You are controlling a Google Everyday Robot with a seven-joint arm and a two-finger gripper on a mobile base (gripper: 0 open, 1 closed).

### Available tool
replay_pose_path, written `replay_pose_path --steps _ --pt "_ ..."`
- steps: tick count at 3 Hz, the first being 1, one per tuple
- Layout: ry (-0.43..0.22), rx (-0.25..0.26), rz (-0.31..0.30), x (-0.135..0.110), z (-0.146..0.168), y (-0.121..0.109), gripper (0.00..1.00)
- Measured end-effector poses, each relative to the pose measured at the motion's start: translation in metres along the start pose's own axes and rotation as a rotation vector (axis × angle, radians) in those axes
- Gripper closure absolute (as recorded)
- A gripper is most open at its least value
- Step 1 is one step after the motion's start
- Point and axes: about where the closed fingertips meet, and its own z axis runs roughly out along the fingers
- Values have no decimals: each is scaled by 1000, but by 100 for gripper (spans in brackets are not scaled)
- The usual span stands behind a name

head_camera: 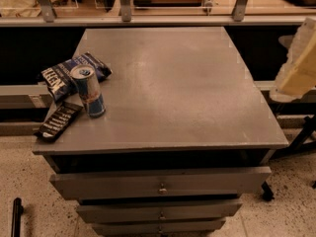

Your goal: Pick redbull can

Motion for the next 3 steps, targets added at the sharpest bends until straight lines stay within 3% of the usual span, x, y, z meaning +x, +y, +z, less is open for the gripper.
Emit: replay_pose_path --steps 2,3 --pt "-1 0 0 0 0 0 0" --pt "-137 -27 -19 -44 5 -13 0"
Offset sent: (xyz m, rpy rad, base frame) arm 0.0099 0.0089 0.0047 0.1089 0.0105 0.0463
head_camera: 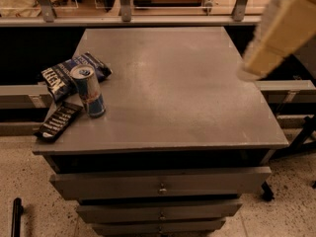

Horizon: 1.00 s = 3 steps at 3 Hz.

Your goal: Pick redbull can

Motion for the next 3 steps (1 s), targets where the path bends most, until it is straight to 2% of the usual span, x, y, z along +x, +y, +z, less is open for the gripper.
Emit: replay_pose_path --steps 1,2,3 --pt "-190 -91 -68 -90 45 -19 0" --pt "-284 -190 -131 -156 90 -24 0" --pt "-309 -223 -177 -185 99 -15 0"
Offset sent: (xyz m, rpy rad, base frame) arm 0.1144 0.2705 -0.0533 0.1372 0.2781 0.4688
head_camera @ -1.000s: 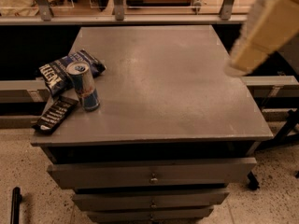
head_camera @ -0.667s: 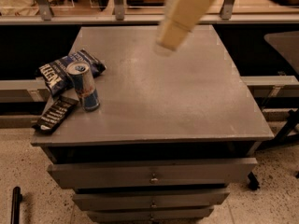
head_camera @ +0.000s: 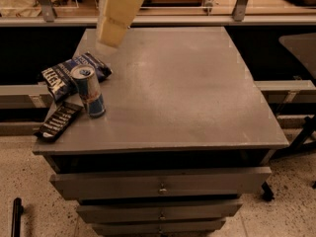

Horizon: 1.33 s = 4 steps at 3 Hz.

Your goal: Pick redbull can

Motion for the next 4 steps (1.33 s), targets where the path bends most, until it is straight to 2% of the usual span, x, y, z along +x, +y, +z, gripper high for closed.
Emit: replay_pose_path --steps 1,2,3,4 --pt "0 6 -1 -1 -3 1 0" --pt "-27 -10 24 5 12 3 0" --pt "-97 -56 83 25 61 9 0" --pt "-159 -75 138 43 107 12 0"
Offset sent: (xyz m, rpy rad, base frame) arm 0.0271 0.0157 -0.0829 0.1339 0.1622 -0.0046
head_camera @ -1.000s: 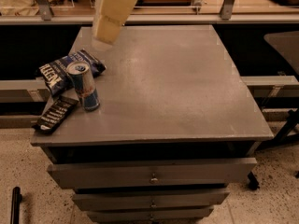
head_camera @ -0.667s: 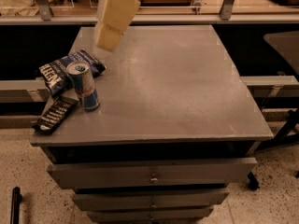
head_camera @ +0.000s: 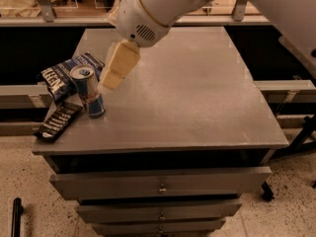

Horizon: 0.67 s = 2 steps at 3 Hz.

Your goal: Pick redbull can

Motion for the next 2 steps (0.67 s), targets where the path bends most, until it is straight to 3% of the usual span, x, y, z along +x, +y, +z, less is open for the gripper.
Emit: replay_pose_path --steps 2 --pt "-85 -20 85 28 58 -8 0"
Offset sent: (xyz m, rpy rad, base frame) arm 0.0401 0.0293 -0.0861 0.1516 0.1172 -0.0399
